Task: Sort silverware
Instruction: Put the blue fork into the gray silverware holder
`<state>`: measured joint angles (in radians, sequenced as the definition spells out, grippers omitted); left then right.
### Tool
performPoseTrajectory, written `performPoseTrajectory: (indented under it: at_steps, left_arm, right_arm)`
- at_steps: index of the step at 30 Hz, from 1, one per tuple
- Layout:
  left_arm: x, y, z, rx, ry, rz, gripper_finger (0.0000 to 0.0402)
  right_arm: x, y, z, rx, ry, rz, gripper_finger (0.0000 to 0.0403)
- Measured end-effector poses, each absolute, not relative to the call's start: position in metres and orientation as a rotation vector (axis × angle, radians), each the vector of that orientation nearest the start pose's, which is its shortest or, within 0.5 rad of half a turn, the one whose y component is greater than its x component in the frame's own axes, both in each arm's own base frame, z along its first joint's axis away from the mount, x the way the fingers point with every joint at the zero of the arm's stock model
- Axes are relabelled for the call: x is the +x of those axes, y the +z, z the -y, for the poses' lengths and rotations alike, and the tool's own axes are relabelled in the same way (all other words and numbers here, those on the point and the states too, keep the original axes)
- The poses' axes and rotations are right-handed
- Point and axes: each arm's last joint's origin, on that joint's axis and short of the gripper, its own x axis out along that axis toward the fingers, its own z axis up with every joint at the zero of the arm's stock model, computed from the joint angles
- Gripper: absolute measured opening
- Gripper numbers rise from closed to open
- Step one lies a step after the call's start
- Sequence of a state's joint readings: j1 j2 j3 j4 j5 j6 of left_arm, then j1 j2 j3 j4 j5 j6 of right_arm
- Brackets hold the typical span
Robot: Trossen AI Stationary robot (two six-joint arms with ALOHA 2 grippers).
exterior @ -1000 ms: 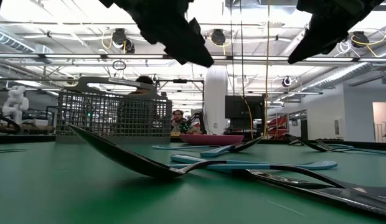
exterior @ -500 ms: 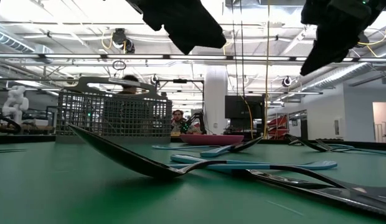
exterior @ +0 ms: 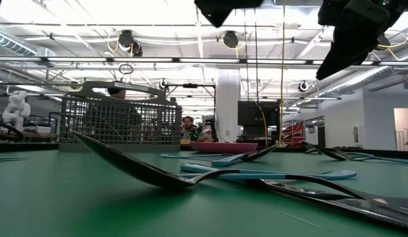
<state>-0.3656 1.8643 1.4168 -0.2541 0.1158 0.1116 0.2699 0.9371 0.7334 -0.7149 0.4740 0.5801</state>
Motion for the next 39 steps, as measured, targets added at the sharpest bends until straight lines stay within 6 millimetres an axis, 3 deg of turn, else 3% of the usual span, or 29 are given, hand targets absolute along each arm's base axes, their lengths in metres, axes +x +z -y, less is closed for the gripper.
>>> performPoseTrajectory:
  at_steps: [7, 13, 16, 25, 32, 39]
  left_arm:
    - [0.414, 0.219, 0.164, 0.211, -0.554, -0.814, 0.0098]
    - [0.422, 0.200, 0.178, 0.242, -0.554, -0.875, 0.0098]
    - [0.424, 0.198, 0.185, 0.274, -0.529, -0.911, 0.0098]
    - [0.419, 0.217, 0.221, 0.414, -0.419, -0.819, 0.0098]
    - [0.424, 0.191, 0.228, 0.308, -0.438, -0.893, 0.0098]
    - [0.436, 0.184, 0.241, 0.347, -0.440, -1.005, 0.0098]
  right_arm:
    - [0.170, 0.251, -0.033, 0.215, -0.422, -0.759, 0.0102]
    - [0.170, 0.252, -0.034, 0.232, -0.425, -0.756, 0.0102]
    - [0.171, 0.251, -0.034, 0.242, -0.431, -0.755, 0.0102]
    - [0.176, 0.238, -0.045, 0.213, -0.415, -0.809, 0.0102]
    - [0.179, 0.228, -0.051, 0.160, -0.429, -0.839, 0.0102]
    - [0.180, 0.228, -0.051, 0.149, -0.434, -0.820, 0.0102]
